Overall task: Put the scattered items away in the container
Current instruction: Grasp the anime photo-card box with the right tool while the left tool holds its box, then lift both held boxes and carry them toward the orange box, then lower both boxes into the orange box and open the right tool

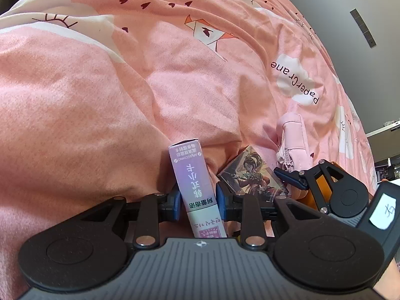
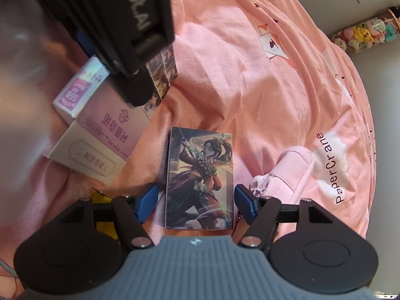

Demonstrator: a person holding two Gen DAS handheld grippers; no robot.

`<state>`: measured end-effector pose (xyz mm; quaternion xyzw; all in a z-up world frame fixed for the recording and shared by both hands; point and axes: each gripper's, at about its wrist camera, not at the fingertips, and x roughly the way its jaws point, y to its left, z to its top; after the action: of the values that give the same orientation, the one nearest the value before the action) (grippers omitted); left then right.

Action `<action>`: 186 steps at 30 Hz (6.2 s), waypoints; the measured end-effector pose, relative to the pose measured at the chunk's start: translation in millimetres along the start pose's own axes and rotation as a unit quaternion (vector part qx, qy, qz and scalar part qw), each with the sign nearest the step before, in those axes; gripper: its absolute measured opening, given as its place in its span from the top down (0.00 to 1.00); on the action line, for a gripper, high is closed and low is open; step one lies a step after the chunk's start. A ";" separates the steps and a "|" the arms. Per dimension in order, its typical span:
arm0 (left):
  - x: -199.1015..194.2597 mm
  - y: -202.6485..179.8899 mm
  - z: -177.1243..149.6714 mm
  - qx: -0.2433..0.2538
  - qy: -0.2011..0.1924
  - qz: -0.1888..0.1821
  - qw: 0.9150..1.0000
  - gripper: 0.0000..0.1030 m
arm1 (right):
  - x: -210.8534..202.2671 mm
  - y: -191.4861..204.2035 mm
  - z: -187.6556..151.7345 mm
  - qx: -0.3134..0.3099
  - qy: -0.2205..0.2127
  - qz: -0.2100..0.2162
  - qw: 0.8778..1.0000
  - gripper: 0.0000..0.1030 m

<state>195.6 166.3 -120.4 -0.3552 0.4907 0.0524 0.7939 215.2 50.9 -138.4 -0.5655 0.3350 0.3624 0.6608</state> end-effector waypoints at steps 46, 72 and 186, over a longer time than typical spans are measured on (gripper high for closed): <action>-45.9 -33.7 -34.3 0.066 -0.012 -0.037 0.997 0.72 | -108.3 -17.6 -74.1 0.312 -0.118 0.106 0.937 0.40; -72.8 -71.5 -151.7 0.172 0.082 -0.017 0.981 0.73 | -151.1 78.6 -186.2 0.438 -0.094 0.102 0.888 0.37; 19.2 -201.6 -95.6 0.234 0.112 -0.057 0.964 0.70 | -81.4 -63.2 -261.4 0.546 -0.060 0.161 0.820 0.69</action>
<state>221.6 -47.3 -58.2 -0.1909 0.5538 -0.1493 0.7966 219.1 -222.3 -72.7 -0.0272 0.5235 0.2545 0.8127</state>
